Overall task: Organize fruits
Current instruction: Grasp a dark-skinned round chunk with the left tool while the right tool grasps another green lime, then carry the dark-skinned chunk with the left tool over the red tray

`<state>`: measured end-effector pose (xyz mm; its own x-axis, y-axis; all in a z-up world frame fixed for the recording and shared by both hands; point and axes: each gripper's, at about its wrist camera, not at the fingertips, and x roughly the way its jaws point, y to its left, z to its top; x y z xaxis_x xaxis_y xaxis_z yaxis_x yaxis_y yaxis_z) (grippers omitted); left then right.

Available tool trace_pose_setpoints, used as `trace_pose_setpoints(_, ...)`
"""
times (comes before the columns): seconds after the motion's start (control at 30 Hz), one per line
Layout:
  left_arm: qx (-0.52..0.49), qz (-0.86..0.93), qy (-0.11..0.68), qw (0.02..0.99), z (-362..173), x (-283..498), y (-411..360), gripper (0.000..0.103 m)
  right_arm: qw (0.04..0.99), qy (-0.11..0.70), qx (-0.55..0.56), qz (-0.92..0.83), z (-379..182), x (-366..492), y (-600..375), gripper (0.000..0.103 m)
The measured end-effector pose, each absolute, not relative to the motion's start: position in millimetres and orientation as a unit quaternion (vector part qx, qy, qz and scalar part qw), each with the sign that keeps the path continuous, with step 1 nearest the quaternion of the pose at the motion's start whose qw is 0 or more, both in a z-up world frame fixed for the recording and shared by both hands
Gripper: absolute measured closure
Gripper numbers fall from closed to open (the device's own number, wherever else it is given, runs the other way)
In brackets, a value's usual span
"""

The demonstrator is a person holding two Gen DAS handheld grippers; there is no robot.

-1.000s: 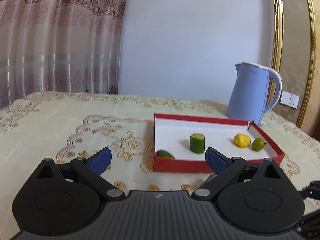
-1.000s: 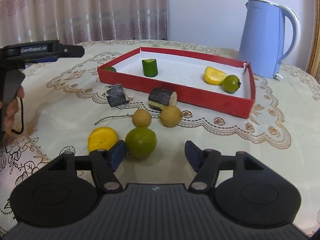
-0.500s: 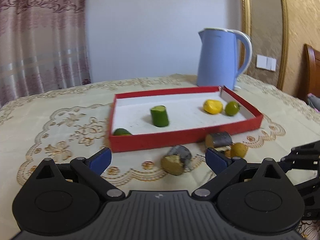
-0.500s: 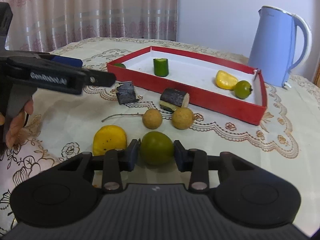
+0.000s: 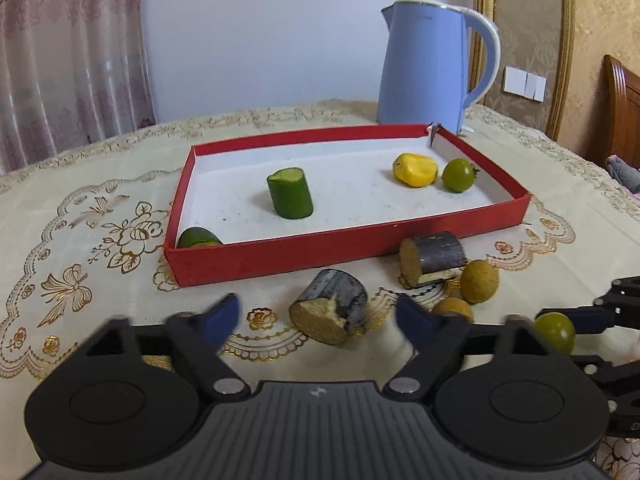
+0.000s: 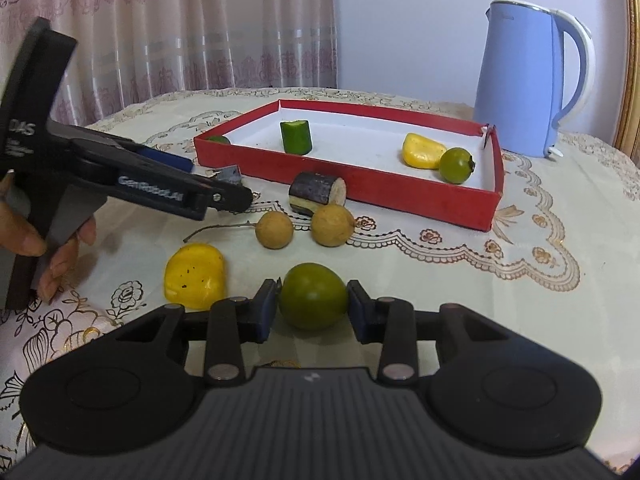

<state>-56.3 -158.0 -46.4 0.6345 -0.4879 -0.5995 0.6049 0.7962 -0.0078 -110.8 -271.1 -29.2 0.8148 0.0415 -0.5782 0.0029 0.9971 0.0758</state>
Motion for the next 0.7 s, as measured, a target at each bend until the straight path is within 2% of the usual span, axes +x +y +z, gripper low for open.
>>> trace_pose_setpoints(0.03,0.099,-0.307,0.307,0.895,-47.8,-53.6,-158.6,0.049,0.952,0.304,0.038,0.011,-29.2,-110.9,-271.4,0.067)
trace_pose_setpoints(0.3,0.107,-0.311,0.310,0.892,-51.1,-49.8,-162.1,0.051,0.951,0.305,0.043,0.011,-29.3,-110.5,-273.1,0.067)
trace_pose_setpoints(0.37,0.104,-0.312,0.309,0.892,-51.4,-49.2,-161.7,0.064,0.951,0.305,0.044,0.011,-29.1,-110.4,-272.9,0.067)
trace_pose_setpoints(0.4,0.105,-0.311,0.307,0.893,-51.2,-49.3,-161.7,0.066,0.951,0.305,0.044,0.011,-29.1,-110.4,-272.9,0.067)
trace_pose_setpoints(0.7,0.105,-0.312,0.299,0.896,-45.1,-54.2,-156.4,0.066,0.951,0.305,0.042,0.011,-29.0,-110.0,-272.5,0.067)
